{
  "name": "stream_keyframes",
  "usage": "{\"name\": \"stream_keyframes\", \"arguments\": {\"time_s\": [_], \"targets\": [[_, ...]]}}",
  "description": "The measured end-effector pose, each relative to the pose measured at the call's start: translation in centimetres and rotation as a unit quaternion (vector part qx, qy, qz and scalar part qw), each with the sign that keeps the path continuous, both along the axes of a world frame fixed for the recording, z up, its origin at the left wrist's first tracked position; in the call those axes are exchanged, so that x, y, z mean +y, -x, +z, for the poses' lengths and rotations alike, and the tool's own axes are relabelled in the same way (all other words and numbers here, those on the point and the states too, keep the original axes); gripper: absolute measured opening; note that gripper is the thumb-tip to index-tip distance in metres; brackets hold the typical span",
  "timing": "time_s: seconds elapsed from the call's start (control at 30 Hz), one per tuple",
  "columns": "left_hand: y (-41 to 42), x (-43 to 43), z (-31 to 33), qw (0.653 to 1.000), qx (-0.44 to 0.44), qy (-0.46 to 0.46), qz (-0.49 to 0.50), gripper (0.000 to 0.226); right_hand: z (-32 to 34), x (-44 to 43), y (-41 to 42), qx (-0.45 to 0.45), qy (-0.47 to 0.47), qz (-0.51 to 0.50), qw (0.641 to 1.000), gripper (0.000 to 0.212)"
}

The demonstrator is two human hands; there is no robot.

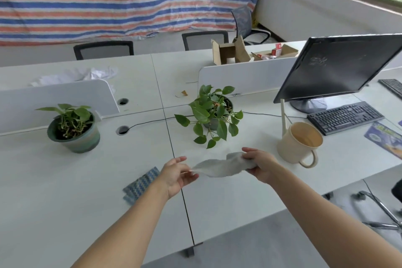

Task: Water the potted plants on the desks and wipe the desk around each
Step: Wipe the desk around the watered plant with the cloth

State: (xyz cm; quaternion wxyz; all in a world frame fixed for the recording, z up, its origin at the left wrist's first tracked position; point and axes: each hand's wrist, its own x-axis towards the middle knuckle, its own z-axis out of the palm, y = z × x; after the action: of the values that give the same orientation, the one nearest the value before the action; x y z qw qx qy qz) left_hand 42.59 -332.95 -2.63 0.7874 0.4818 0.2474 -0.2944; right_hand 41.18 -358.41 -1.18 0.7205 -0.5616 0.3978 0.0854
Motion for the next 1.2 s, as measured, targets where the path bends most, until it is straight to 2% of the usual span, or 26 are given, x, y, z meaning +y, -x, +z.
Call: {"name": "stream_keyframes", "arguments": {"time_s": [0.13,0.23,0.33,0.47,0.57,0.73,0.83,0.87,0.9,0.97,1.03,1.1,1.13,1.17,1.2], "targets": [[-0.7,-0.2,-0.4,0.998,-0.005,-0.057,-0.018,0.038,-0.6,0.1,0.4,0.007,0.031,-0.007,0.999,0.023],[1.0,-0.4,-3.0,0.985,0.006,-0.156,-0.076,0.038,-3.5,-0.3,3.0,0.071,0.097,0.002,0.993,0.021],[4.0,-0.2,-6.0,0.957,0.035,-0.241,-0.156,0.037,-7.2,-0.6,7.0,0.156,0.145,0.041,0.976,0.017],[7.0,0.2,-7.6,0.933,0.094,-0.262,-0.230,0.033,-10.0,-1.4,10.6,0.232,0.138,0.084,0.959,0.019],[6.1,-0.3,-7.4,0.939,0.099,-0.261,-0.202,0.029,-9.7,-2.3,9.6,0.222,0.099,0.056,0.968,0.014],[0.4,-1.9,-6.9,0.970,0.089,-0.220,-0.059,0.024,-8.4,-3.0,4.1,0.171,0.014,-0.038,0.984,0.012],[-1.8,-2.5,-8.2,0.965,0.058,-0.252,-0.036,0.015,-8.8,-3.1,2.2,0.147,0.034,-0.058,0.987,0.017],[-1.8,-2.4,-8.8,0.953,0.030,-0.296,-0.056,0.015,-9.3,-3.1,2.0,0.147,0.078,-0.048,0.985,0.023],[-1.6,-2.3,-9.5,0.925,-0.011,-0.367,-0.098,0.021,-9.9,-3.1,2.2,0.153,0.141,-0.018,0.978,0.032],[-0.2,-1.9,-10.8,0.832,-0.111,-0.497,-0.221,0.030,-11.4,-3.0,2.8,0.184,0.284,0.098,0.936,0.048],[1.6,-1.7,-12.1,0.730,-0.192,-0.549,-0.358,0.035,-12.3,-2.3,3.5,0.214,0.366,0.207,0.882,0.052],[3.1,-1.7,-12.8,0.628,-0.231,-0.576,-0.470,0.040,-13.2,-1.8,3.9,0.237,0.387,0.247,0.856,0.035],[3.7,-1.7,-12.9,0.586,-0.249,-0.587,-0.499,0.042,-13.6,-1.7,4.0,0.245,0.377,0.247,0.858,0.025],[3.8,-1.6,-13.0,0.564,-0.263,-0.593,-0.511,0.044,-13.8,-1.9,3.8,0.251,0.354,0.233,0.870,0.017],[3.9,-1.3,-13.0,0.561,-0.268,-0.591,-0.514,0.046,-14.0,-2.1,3.7,0.246,0.319,0.209,0.891,0.015]]}}
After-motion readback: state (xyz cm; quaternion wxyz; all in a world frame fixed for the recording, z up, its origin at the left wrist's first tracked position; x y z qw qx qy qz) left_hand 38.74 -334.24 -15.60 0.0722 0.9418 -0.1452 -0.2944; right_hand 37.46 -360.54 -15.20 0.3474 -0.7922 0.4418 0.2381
